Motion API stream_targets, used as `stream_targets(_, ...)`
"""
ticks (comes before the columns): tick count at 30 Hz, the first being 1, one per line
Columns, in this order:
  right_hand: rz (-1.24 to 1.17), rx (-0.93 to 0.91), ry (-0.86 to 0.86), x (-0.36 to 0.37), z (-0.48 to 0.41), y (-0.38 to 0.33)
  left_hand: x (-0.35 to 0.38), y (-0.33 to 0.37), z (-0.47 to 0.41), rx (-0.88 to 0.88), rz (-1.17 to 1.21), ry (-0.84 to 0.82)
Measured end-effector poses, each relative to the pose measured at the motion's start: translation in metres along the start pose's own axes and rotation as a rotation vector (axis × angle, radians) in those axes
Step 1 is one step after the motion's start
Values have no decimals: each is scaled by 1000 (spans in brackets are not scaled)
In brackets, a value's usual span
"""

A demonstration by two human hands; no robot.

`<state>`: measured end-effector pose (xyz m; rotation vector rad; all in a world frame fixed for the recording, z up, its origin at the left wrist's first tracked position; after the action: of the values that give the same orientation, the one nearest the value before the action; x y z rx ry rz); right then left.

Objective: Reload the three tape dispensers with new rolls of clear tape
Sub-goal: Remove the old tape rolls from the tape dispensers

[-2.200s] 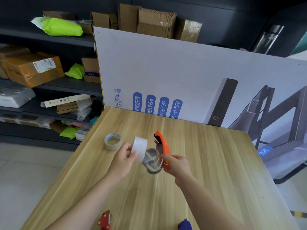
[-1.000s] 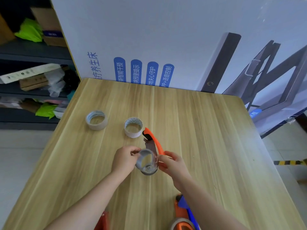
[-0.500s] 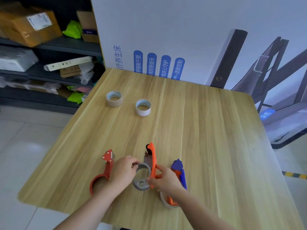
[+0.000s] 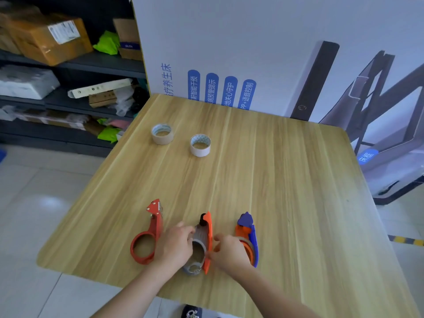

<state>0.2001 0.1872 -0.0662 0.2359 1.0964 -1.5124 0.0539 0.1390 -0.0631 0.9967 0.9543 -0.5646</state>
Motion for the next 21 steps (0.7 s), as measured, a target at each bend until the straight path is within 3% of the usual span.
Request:
stream_targets(4,-29,58,258,-55,1,23,2,49,-14,233,38,8)
stream_targets(8,94,193,348,-80,9,68,33,96,-16,406,-144,-120)
stream_targets(14,15,339,31,-44,15,109,81,119,-10,349,-231,-415)
stream_targets(21,-139,246,-51,-47,5,111,82,123,-22,165,-195,-354)
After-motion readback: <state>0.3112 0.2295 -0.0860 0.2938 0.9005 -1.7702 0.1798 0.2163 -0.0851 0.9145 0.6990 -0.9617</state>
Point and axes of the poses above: each hand's wrist, its own z-axis away from the middle knuckle, its own x-axis out of the palm, y = z × x, the point moved 9 cm from there along -z, towards the middle knuckle, and after that the axes turned 1 degree about -y, right-handed, at the moved point
